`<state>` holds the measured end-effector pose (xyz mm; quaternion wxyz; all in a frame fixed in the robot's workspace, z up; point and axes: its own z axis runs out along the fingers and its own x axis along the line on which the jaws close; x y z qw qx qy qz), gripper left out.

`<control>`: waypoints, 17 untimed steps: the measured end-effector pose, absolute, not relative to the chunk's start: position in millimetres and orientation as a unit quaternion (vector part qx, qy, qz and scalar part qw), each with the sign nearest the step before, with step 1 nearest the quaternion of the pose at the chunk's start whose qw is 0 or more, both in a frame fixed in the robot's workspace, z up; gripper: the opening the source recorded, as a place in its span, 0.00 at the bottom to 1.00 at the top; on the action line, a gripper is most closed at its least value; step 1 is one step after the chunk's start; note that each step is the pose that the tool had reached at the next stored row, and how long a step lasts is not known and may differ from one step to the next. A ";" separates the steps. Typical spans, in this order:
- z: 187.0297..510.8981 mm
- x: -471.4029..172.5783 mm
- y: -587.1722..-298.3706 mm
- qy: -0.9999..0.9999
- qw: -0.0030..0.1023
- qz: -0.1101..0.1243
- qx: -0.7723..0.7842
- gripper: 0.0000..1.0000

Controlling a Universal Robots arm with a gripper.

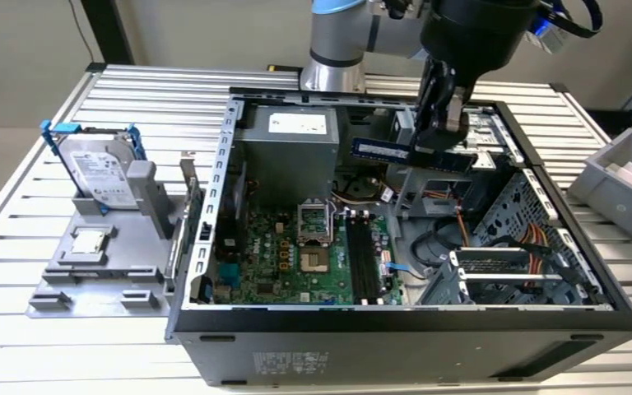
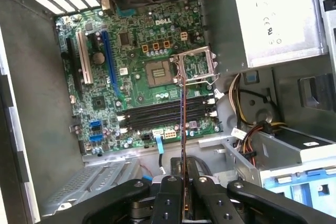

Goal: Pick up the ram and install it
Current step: 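Pick up the ram and move it above insertion slot, then insert the ram into the slot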

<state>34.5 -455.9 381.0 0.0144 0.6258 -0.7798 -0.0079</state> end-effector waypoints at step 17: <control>380.5 34.5 -455.9 -0.840 0.014 -0.009 0.543 0.00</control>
